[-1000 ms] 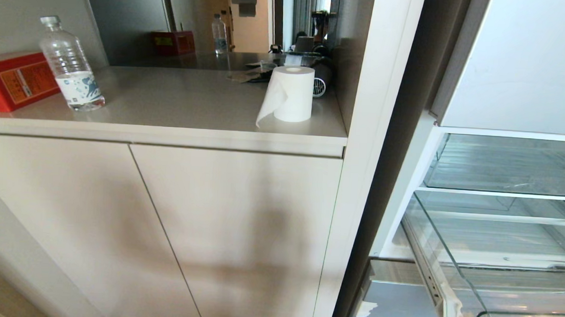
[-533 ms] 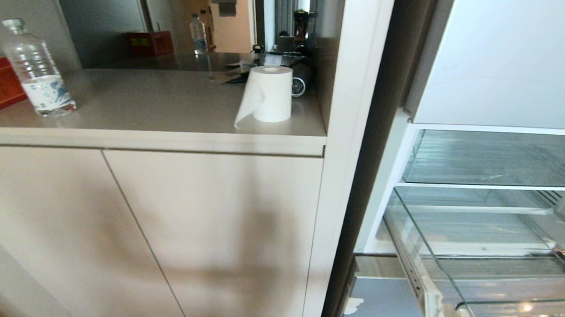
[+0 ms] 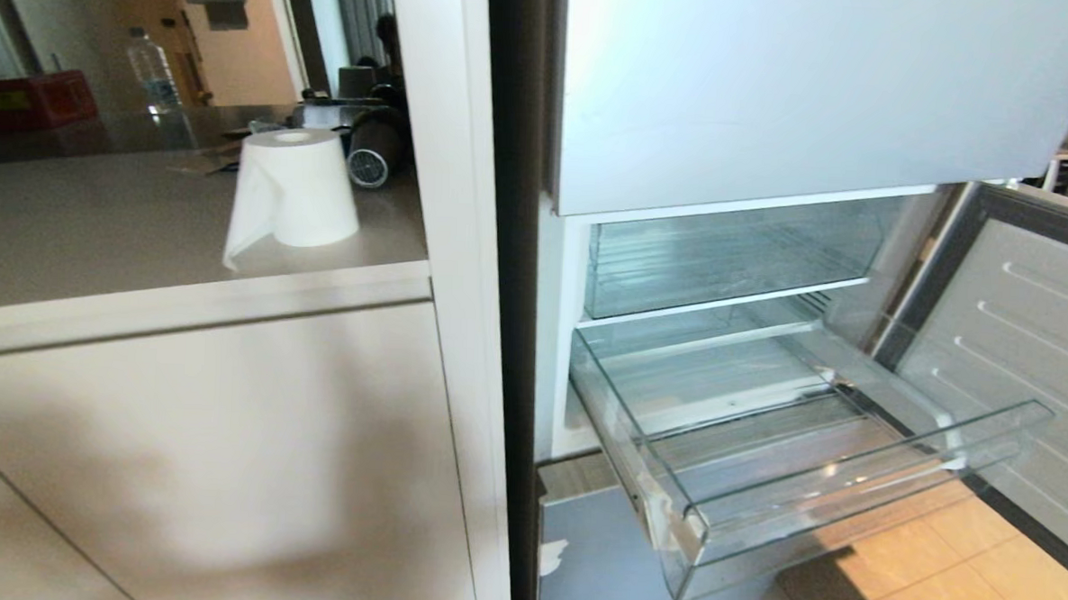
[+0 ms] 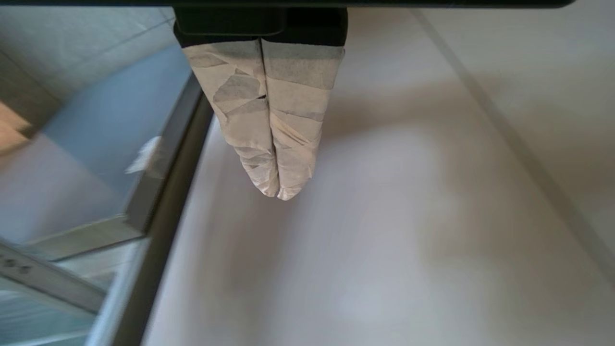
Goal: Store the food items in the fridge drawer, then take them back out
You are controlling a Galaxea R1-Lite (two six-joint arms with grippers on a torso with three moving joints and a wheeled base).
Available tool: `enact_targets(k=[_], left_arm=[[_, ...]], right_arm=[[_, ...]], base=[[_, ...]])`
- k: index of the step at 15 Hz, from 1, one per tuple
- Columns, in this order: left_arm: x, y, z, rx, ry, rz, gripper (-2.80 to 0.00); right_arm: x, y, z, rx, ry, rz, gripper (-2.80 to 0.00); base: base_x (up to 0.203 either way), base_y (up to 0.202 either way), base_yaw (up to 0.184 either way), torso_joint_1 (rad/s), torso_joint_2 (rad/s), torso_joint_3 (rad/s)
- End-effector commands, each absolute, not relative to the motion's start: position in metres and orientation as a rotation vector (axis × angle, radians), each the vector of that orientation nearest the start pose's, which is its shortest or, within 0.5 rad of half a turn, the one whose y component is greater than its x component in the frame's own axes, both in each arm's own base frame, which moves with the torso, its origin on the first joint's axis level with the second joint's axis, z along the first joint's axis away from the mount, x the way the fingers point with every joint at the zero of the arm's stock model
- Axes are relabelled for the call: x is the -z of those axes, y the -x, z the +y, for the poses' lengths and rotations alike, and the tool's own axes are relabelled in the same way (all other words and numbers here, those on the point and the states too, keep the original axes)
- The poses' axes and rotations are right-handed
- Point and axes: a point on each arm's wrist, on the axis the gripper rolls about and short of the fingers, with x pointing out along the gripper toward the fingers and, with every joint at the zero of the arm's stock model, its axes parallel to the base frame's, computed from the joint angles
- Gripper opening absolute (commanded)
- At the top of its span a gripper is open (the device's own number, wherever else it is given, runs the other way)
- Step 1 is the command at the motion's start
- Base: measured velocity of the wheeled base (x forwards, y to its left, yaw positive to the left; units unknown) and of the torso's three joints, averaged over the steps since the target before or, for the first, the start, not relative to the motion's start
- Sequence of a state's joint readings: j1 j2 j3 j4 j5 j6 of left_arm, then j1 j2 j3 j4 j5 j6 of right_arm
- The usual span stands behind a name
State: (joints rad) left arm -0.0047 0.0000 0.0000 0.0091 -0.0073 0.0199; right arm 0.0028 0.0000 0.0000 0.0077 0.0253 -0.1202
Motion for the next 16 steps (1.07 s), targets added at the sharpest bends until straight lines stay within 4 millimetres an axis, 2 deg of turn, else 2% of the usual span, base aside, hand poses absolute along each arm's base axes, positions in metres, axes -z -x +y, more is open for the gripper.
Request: enact_targets(k=[1,8,11,13,14,16], left_arm=[[-0.075,0.023,0.000,0.012,-0.020,0.011,-2.80],[-0.075,0.023,0.000,0.012,-0.020,0.011,-2.80],[-0.075,0.023,0.000,0.012,-0.020,0.011,-2.80],[-0.075,0.023,0.000,0.012,-0.020,0.011,-2.80],[-0.075,0.023,0.000,0.012,-0.020,0.011,-2.80],[-0.075,0.023,0.000,0.012,-0.020,0.011,-2.80]], right_arm=[[-0.075,0.023,0.001,-0.030,0.120,0.006,-2.80],[-0.075,0.023,0.001,-0.030,0.120,0.005,-2.80],[-0.078,0.016,0.001,-0.038,0.120,0.093,-2.80],[-0.094,0.005,0.001,-0.015,0.037,0.151,-2.80],[-0.109,-0.005,0.000,0.026,-0.053,0.171,-2.80],[-0.137,-0.029,-0.005,0.201,-0.203,0.182,-2.80]], base=[[-0.001,0.009,-0.179,-0.001,0.00,0.006],[-0.001,0.007,-0.168,0.001,0.00,0.003],[0.000,0.000,-0.029,0.001,0.00,0.001],[0.000,0.000,0.000,0.000,0.00,0.000],[0.000,0.000,0.000,0.000,0.00,0.000],[0.000,0.000,0.000,0.000,0.00,0.000]])
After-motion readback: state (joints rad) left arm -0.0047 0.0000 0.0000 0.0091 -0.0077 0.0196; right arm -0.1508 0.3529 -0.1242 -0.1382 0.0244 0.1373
